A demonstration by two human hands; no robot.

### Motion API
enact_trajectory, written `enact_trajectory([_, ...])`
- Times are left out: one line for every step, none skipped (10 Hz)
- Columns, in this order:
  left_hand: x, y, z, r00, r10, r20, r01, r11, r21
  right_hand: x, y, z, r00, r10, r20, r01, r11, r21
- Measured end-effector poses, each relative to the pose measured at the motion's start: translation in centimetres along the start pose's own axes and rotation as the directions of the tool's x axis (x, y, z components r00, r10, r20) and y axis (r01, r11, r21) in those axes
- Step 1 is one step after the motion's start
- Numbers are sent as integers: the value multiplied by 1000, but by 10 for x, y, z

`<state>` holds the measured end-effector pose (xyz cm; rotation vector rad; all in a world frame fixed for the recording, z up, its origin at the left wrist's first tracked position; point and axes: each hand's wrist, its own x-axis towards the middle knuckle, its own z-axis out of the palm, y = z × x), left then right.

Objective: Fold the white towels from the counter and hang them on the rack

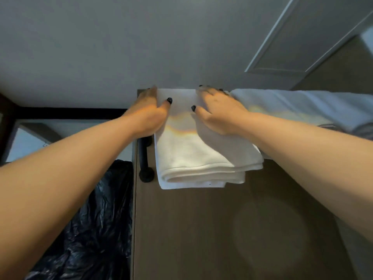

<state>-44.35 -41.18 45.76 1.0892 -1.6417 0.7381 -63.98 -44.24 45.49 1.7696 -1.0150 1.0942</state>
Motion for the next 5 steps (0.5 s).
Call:
enact_trajectory([-31, 5, -5, 1000, 12, 28, -11, 999, -37, -33, -8, -3, 999, -28, 44, 28, 1000, 9])
enact_trajectory([-62, 14, -16, 996, 24, 81, -20, 999, -43, -62, -22, -11, 996, -15, 92, 10, 999, 53])
enact_trajectory([-84, 29, -31, 991, 10, 136, -4, 999, -40, -86, -37, -23, 992, 1, 127, -13, 996, 93])
enact_trajectory([-109, 39, -48, 987, 7, 160, 2, 998, -56, -108, -52, -34, 983, -2, 181, -15, 996, 93])
enact_trajectory([-128, 45, -63, 983, 28, 183, -11, 995, -97, -122, -62, -51, 985, 2, 172, -17, 997, 80])
